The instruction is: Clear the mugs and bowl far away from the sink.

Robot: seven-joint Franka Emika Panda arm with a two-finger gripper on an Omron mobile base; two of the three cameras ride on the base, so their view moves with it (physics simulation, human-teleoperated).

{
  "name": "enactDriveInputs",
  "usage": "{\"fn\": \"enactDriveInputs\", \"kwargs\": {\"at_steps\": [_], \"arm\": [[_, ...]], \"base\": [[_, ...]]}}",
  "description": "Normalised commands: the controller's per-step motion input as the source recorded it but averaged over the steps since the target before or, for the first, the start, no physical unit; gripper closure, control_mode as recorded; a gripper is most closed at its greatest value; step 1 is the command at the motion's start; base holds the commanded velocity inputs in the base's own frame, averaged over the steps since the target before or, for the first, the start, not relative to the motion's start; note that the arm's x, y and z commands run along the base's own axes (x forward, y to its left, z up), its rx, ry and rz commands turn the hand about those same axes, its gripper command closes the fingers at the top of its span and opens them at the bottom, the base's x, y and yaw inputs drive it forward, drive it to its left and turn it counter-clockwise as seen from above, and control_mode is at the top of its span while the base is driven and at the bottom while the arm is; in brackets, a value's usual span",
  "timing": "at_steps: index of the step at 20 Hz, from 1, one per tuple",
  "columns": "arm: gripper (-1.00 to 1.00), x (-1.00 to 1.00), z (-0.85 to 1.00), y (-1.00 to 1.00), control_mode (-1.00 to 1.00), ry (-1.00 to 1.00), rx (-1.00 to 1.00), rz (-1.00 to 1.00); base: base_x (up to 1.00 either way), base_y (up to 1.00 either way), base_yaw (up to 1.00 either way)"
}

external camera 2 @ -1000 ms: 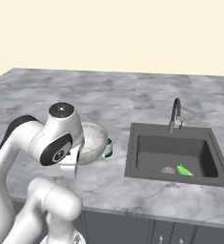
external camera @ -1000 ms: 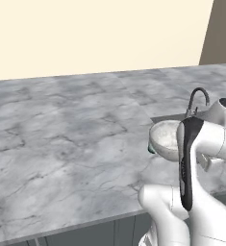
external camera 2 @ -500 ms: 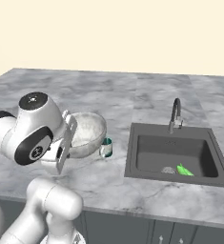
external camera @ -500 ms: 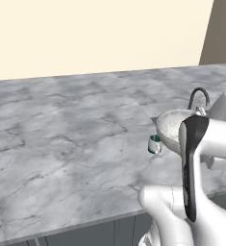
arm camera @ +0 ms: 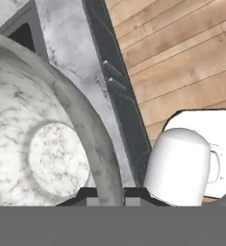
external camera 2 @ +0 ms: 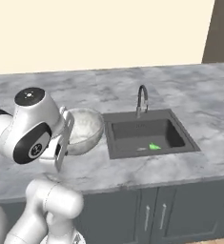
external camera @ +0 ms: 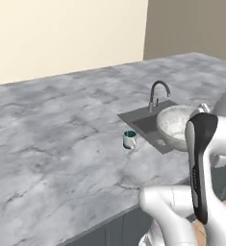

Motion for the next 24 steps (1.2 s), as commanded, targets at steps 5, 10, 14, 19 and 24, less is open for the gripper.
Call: {"fn": "enactDriveInputs", "kwargs": {"at_steps": [5,10,14,19,24], "arm": [[1.0,0.0,0.0,0.0,1.0,0.0,0.0,0.0],[1.0,0.0,0.0,0.0,1.0,0.0,0.0,0.0],[1.0,0.0,0.0,0.0,1.0,0.0,0.0,0.0],[1.0,0.0,0.0,0.0,1.0,0.0,0.0,0.0],[1.0,0.0,0.0,0.0,1.0,0.0,0.0,0.0]], "base": [[0.0,0.0,-1.0],[0.0,0.0,-1.0],[0.0,0.0,-1.0],[0.0,0.0,-1.0],[0.0,0.0,-1.0]]}}
